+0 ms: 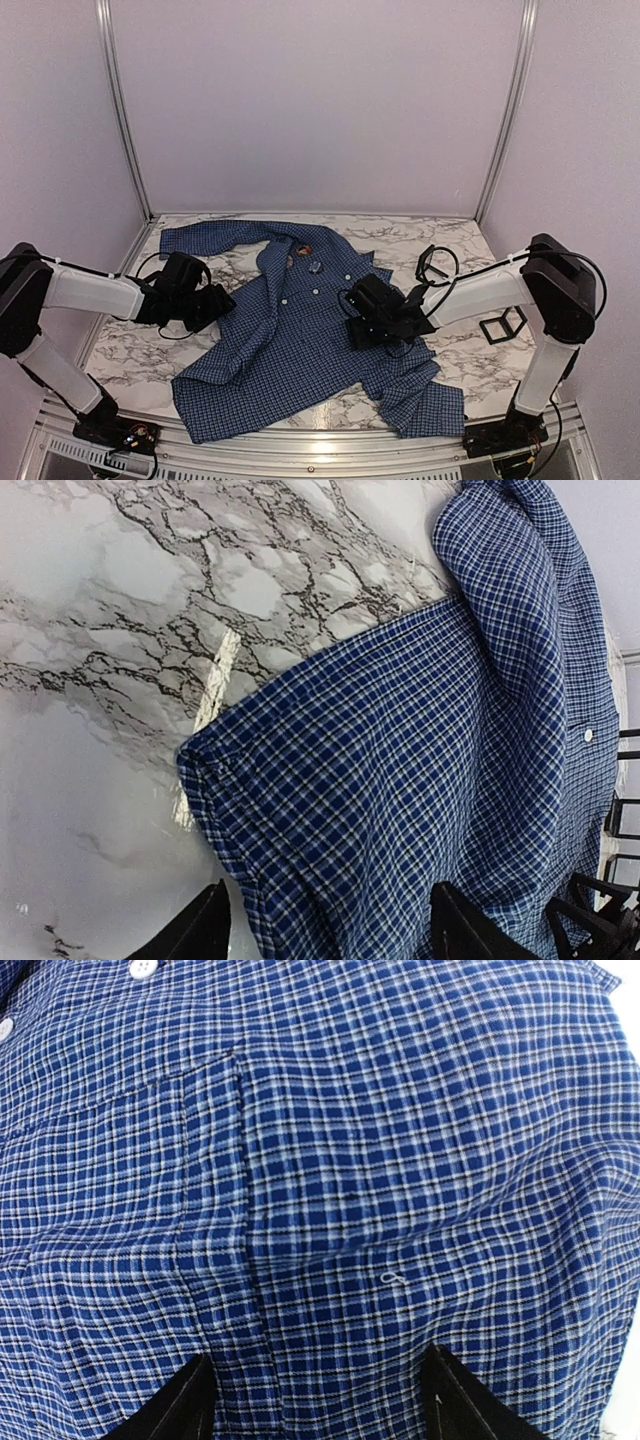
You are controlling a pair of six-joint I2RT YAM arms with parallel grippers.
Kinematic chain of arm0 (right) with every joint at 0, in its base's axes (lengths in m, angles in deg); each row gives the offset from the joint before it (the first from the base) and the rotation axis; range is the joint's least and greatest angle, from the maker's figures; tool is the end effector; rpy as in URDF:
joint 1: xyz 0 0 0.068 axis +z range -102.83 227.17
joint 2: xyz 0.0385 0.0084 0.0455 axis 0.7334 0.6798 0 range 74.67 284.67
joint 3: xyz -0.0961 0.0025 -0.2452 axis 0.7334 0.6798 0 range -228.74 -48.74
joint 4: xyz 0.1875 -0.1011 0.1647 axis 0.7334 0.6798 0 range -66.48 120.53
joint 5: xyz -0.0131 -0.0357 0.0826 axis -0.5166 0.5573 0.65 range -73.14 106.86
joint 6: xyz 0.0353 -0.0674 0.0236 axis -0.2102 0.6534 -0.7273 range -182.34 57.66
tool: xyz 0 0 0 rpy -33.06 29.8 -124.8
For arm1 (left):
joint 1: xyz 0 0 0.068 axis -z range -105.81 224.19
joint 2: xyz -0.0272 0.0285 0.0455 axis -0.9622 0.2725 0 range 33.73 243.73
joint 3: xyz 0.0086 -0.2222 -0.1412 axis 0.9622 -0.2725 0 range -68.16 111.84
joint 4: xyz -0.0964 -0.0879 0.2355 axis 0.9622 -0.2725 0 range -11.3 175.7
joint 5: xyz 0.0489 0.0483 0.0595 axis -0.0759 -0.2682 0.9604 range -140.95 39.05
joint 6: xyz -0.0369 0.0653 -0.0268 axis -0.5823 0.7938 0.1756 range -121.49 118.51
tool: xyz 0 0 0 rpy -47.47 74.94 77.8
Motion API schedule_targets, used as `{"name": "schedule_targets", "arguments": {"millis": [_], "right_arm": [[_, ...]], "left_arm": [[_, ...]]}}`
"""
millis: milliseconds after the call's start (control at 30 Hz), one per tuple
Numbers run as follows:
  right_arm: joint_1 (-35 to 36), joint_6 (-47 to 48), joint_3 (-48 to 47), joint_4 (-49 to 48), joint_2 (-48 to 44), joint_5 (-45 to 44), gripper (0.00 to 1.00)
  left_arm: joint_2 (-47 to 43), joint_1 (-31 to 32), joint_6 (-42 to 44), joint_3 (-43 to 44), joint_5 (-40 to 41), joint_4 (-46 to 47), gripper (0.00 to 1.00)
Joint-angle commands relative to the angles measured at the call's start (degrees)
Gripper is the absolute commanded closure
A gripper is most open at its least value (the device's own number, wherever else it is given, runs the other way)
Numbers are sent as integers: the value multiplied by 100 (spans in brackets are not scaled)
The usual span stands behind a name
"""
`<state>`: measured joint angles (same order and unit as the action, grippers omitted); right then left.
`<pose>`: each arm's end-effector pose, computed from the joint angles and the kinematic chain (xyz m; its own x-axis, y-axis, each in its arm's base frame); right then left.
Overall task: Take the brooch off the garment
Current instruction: Smooth out the flattened clothing at the center of the board.
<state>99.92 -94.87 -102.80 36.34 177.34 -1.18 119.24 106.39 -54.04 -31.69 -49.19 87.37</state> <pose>0.2317 0.2697 0.0889 -0.8070 -0.2163 -0.5496 -0.2766 0.9606 0.0281 0.2617 -0.1623 0.1101 -0.7875 -0.4418 -0.4297 -0.1812 0.8323 -0.5238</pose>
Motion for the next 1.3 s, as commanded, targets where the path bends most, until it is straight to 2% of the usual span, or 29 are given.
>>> {"name": "schedule_targets", "arguments": {"millis": [0, 133, 233, 433, 500, 700, 1000, 1267], "right_arm": [[-6, -71, 181, 124, -31, 160, 32], [-2, -99, 261, 104, -85, 161, 32], [-2, -119, 335, 97, -107, 157, 32], [3, -173, 504, 41, -98, 168, 32], [7, -195, 563, 24, -120, 176, 32], [8, -262, 734, -10, -239, 201, 32], [17, -305, 986, -15, -429, 237, 32], [98, -336, 1077, 29, -580, 290, 32]], "left_arm": [[366, -48, -238, -66, -295, 626, 33], [436, -57, -257, -14, -221, 675, 51], [331, -78, -180, 60, 134, 531, 68], [156, -298, 224, 409, 637, -56, 94], [129, -443, 454, 578, 775, -360, 99], [-6, -1162, 994, 1036, 1092, -830, 100], [498, -2327, 1570, 1631, 1361, -1217, 99], [1134, -2962, 2026, 1974, 1340, -1145, 92]]}}
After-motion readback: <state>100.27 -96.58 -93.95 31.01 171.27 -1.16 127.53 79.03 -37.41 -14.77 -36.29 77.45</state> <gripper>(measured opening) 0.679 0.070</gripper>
